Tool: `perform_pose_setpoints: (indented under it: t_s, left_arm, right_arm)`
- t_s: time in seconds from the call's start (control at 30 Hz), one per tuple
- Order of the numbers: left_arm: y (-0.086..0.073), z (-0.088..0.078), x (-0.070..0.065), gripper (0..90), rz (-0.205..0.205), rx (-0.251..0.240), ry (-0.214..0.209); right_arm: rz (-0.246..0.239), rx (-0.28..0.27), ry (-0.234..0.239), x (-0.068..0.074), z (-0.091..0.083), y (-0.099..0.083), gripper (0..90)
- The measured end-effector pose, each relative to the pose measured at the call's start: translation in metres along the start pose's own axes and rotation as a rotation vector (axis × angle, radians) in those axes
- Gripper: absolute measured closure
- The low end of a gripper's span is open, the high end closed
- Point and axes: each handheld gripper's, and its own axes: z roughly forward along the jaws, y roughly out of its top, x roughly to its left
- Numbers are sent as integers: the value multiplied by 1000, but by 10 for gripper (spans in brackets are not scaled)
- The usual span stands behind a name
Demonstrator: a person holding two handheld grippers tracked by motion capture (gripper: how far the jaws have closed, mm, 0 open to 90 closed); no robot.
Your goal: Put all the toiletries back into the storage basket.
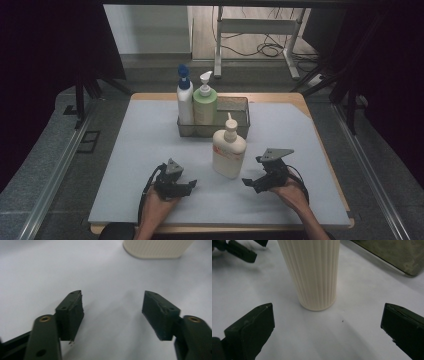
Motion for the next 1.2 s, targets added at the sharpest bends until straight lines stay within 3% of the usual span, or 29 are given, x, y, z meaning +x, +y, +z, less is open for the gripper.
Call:
perform_pose_setpoints:
  t_s: [0.23, 0.33, 0.67, 0.9, 1.2]
  left_arm:
    - [-9, -2, -4, 184, 6, 16, 20]
    - [-12, -1, -5, 141, 14, 24, 27]
    - [-15, 2, -10, 123, 58, 17, 55]
    - [-16, 2, -11, 122, 66, 15, 61]
    - [-16, 2, -11, 122, 69, 17, 63]
  right_arm:
    - [8, -49, 38, 5, -8, 16, 0]
    - [8, -57, 34, 6, -10, 25, 0]
    - [25, -87, 13, 6, -9, 46, 0]
    - [30, -87, 5, 6, -5, 59, 4]
    - [13, -98, 3, 12, 1, 72, 80]
